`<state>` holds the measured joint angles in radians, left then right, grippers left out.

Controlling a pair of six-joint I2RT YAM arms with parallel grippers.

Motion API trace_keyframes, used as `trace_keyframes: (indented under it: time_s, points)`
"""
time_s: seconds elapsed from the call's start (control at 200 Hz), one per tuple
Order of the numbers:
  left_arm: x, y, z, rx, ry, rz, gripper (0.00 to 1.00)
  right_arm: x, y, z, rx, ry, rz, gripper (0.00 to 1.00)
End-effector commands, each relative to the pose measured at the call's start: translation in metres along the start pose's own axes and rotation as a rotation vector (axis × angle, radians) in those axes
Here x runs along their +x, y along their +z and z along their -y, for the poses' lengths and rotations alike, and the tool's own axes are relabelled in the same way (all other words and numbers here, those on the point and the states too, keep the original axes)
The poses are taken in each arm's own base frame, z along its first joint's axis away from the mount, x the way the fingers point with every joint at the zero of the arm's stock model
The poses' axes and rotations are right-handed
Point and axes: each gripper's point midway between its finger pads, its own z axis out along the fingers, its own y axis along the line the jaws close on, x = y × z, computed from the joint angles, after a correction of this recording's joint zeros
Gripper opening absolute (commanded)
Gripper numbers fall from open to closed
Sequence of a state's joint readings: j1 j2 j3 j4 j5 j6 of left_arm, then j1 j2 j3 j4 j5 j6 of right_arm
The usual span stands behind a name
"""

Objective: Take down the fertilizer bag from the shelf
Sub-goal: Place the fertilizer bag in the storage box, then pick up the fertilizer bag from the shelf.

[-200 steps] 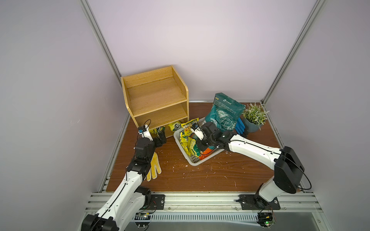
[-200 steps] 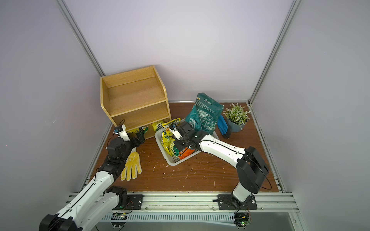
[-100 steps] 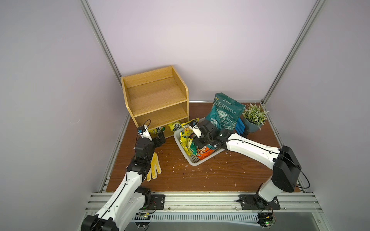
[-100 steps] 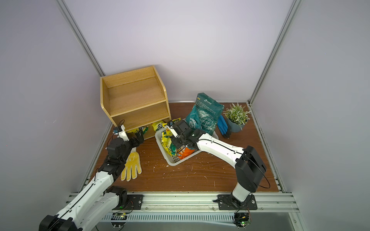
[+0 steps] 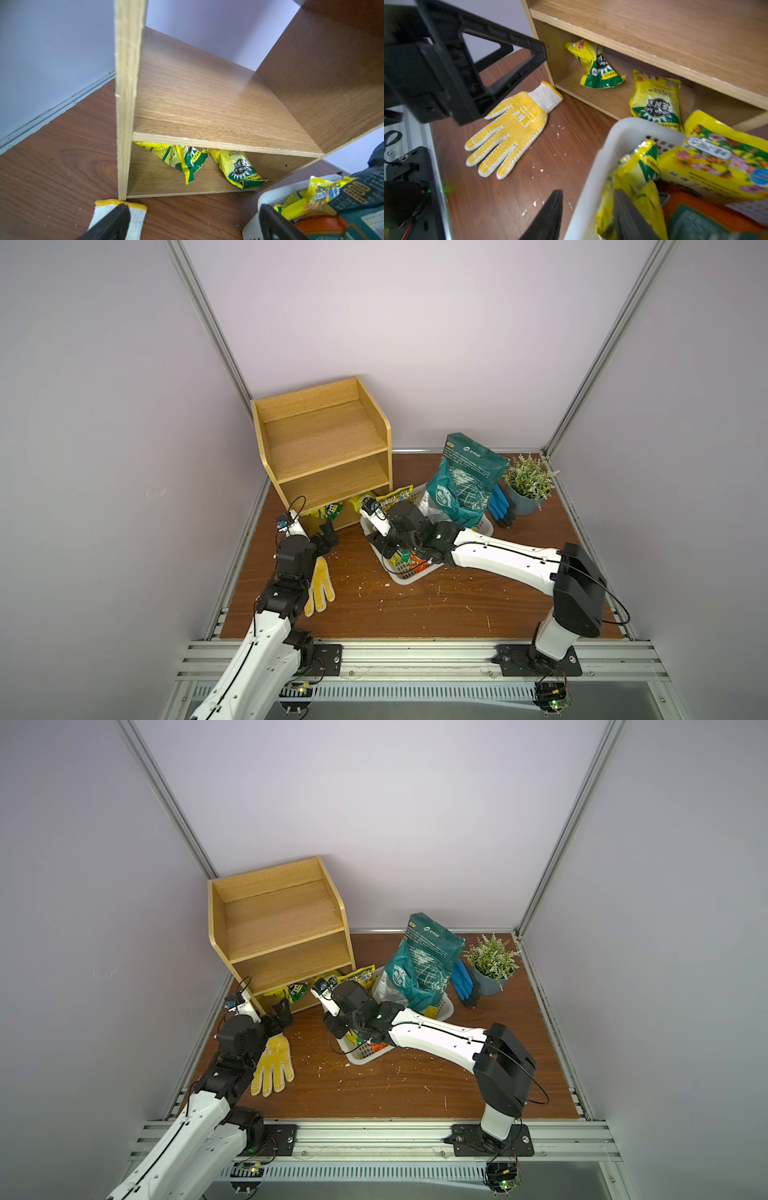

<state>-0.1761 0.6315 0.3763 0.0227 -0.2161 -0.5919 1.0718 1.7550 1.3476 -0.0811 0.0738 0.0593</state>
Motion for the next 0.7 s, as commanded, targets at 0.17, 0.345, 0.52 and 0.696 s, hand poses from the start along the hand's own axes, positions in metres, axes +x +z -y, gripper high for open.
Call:
trace_keyframes:
  time_s: [0.17, 0.345, 0.52, 0.696]
  points:
    - [0.041, 0.004, -0.058, -0.185, -0.232, -0.173, 1.0, -0.03, 0.045, -0.03, 0.016, -0.213, 0.176, 0.46]
    - [0.026, 0.003, -0.085, -0.208, -0.369, -0.09, 1.0, -0.029, 0.079, -0.037, 0.087, -0.397, 0.236, 0.46]
    - [0.008, 0.012, -0.079, -0.198, -0.259, -0.089, 1.0, -0.039, 0.105, -0.038, 0.166, -0.515, 0.357, 0.47]
    - [-0.005, 0.016, -0.076, -0.184, -0.185, -0.054, 1.0, -0.048, 0.127, -0.041, 0.223, -0.564, 0.436, 0.48]
